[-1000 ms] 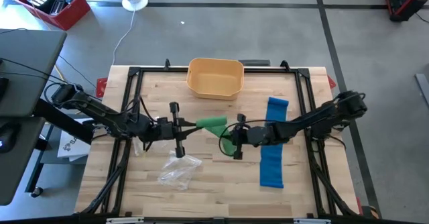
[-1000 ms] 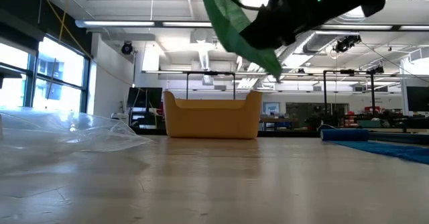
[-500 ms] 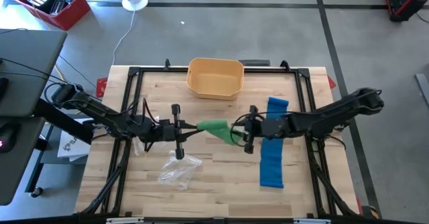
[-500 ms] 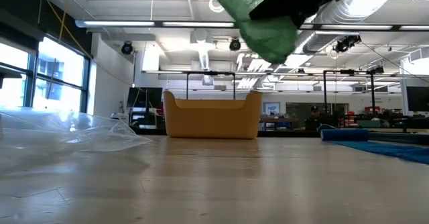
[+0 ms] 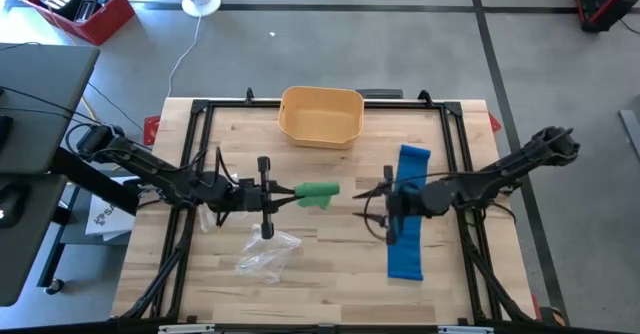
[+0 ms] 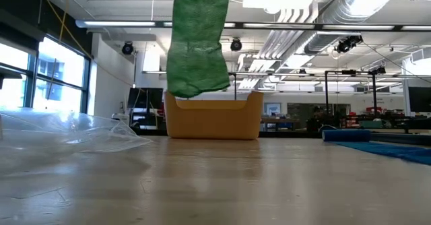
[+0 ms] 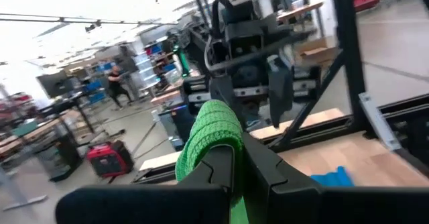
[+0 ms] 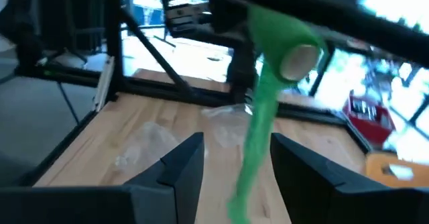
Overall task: Roll bandage
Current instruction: Roll the green bandage
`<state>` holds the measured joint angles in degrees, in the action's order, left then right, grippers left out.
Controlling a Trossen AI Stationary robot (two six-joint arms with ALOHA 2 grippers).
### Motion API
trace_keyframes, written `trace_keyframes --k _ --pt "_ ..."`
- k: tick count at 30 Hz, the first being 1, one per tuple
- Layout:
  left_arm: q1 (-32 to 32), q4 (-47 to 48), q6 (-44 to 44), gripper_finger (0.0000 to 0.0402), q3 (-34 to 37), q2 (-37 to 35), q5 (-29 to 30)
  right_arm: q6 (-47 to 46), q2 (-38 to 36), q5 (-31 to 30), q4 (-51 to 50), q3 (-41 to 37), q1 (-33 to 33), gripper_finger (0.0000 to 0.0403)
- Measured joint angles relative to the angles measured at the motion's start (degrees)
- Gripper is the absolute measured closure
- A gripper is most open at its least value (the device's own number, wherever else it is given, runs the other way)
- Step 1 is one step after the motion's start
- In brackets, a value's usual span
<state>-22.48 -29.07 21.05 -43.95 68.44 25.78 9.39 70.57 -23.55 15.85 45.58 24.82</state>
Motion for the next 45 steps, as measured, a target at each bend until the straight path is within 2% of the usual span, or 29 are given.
trace_keyframes --k 4,7,11,15,21,24,26,30,32,38,45 --pt "-0.5 -0.4 0.0 0.0396 0.0 1.2 -0.1 2.6 4.4 1.6 6.1 0.0 0.3 0.0238" --pt "-0.9 -0.9 0.0 0.0396 0.0 2.4 0.4 2.5 5.6 3.4 6.5 0.0 -0.1 0.0238" --pt "-0.5 -0.6 -0.9 0.0396 0.0 2.9 0.4 2.1 1.2 1.5 2.9 -0.1 1.1 0.0238" --pt "2.1 0.5 -0.6 0.0396 0.8 2.9 -4.0 1.0 -5.3 0.9 -3.1 -0.1 3.8 0.0238" --pt "6.8 -16.7 -3.0 0.0396 9.4 2.9 -9.1 -0.1 -10.3 0.8 -8.8 -1.3 6.8 0.0238" --pt "8.0 -25.7 -4.4 0.0396 14.4 3.0 -8.9 -2.5 -10.2 1.4 -3.8 -6.1 6.7 0.0238" --pt "8.5 -29.4 -6.3 0.0396 16.9 2.9 -8.8 -4.9 -9.2 1.5 4.0 -10.6 6.1 0.0238" --pt "8.7 -31.1 -9.0 0.0396 18.9 2.9 -8.8 -5.5 -6.6 1.5 22.6 -18.7 5.0 0.0238" --pt "8.7 -31.1 -9.2 0.0396 18.8 2.9 -8.8 -6.2 -5.6 1.8 27.8 -21.1 3.8 0.0238" --pt "8.9 -31.3 -7.2 0.0396 18.4 2.9 -8.8 -7.6 -4.8 3.8 26.6 -21.5 1.0 0.0238" --pt "9.0 -30.9 -8.9 0.0396 18.4 2.9 -8.7 -9.4 -4.8 3.6 30.6 -21.3 -0.8 0.0238"
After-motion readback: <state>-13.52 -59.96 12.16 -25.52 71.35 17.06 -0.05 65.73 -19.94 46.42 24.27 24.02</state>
